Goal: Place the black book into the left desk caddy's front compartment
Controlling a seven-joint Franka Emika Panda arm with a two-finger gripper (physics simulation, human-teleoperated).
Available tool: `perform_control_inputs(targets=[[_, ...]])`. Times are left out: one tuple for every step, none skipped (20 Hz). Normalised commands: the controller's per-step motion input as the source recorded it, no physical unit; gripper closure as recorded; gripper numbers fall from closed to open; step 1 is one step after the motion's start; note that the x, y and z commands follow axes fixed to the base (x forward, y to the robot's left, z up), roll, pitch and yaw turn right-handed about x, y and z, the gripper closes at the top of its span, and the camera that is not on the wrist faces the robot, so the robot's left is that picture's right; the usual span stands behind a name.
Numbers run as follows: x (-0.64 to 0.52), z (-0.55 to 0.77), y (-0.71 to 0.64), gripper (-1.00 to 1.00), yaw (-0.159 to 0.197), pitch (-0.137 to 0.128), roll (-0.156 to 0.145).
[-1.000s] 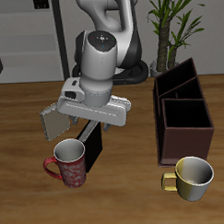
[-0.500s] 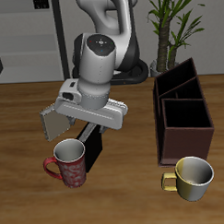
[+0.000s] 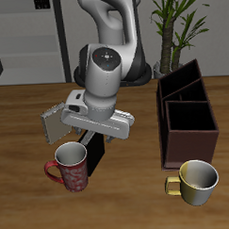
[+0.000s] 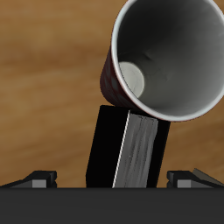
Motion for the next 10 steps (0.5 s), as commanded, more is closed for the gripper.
perform_control_inputs(targets=[[0.01,-0.11,-0.05,1.0,-0.042,0.048,-0.027],[-0.09,-0.05,0.14,1.0,-0.005,-0.029,0.002],[-0.02,-0.19,-0.06,1.0,-0.016,0.011,0.0],[-0.02,-0.19,-0.06,1.0,-0.061,0.036,0.008],[-0.04,-0.05,0.0,1.0,0.022,-0.004,-0.009],[-0.05,-0.06,0.01,1.0,0.0,0.0,0.0],[-0.01,-0.04,0.0,1.0,0.018,0.0,0.004],[-0.03,0.0,0.02,1.0,-0.006,0.002,0.005],[-0.09,0.2,0.22,1.0,0.047,-0.021,0.039],[-0.02,0.08,0.1,1.0,-0.026,0.019,0.025]])
